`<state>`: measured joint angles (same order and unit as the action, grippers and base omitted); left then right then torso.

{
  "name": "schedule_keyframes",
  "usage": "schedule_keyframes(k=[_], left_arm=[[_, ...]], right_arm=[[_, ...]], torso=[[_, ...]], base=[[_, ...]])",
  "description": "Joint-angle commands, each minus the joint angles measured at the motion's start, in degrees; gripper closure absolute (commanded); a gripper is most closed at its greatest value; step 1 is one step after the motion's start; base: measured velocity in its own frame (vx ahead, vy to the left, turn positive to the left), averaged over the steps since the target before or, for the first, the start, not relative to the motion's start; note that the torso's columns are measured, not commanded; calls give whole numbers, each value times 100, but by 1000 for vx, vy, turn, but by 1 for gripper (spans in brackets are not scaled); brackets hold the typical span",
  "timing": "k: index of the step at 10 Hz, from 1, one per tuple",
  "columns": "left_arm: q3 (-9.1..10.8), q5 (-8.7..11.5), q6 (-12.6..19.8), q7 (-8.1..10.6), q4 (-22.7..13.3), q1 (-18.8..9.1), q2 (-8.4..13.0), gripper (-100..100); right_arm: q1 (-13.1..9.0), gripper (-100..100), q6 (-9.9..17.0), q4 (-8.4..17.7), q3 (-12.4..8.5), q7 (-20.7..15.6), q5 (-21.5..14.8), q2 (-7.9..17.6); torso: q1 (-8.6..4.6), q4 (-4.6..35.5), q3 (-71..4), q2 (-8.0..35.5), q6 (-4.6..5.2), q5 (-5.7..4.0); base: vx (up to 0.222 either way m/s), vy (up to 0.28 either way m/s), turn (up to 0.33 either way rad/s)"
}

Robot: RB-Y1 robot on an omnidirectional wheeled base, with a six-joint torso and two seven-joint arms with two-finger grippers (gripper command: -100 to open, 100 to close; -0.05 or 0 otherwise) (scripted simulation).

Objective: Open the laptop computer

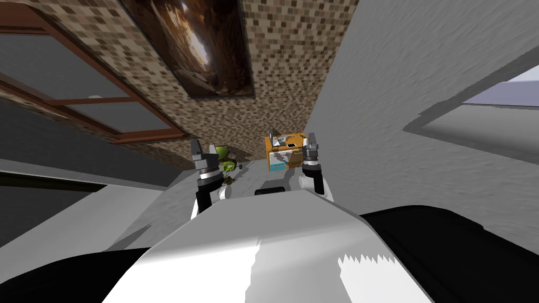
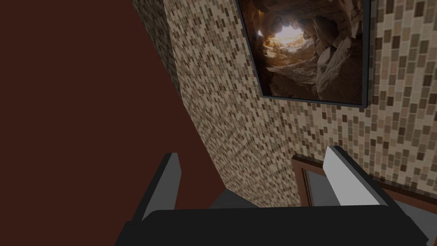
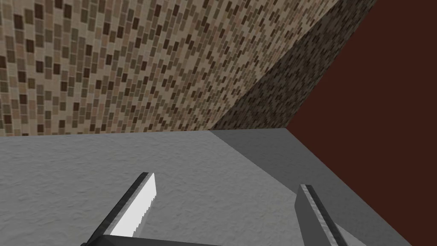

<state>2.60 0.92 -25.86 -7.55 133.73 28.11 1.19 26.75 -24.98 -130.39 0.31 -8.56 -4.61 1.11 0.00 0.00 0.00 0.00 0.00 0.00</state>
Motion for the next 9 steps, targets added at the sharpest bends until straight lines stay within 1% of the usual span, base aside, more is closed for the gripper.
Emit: schedule_keyframes(k=[1, 3, 9], left_arm=[[0, 0, 0, 0, 0, 0, 0, 0], [0, 0, 0, 0, 1, 0, 0, 0], [0, 0, -1, 0, 2, 0, 0, 0]], right_arm=[[0, 0, 0, 0, 0, 0, 0, 0], [0, 0, 0, -1, 0, 0, 0, 0], [0, 0, -1, -2, 0, 0, 0, 0]], torso=[[0, 235, -467, 232, 0, 0], [0, 1006, -2014, 1003, 0, 0], [0, 3537, -7073, 3539, 0, 0]], base=[[0, 0, 0], [0, 0, 0], [0, 0, 0]])
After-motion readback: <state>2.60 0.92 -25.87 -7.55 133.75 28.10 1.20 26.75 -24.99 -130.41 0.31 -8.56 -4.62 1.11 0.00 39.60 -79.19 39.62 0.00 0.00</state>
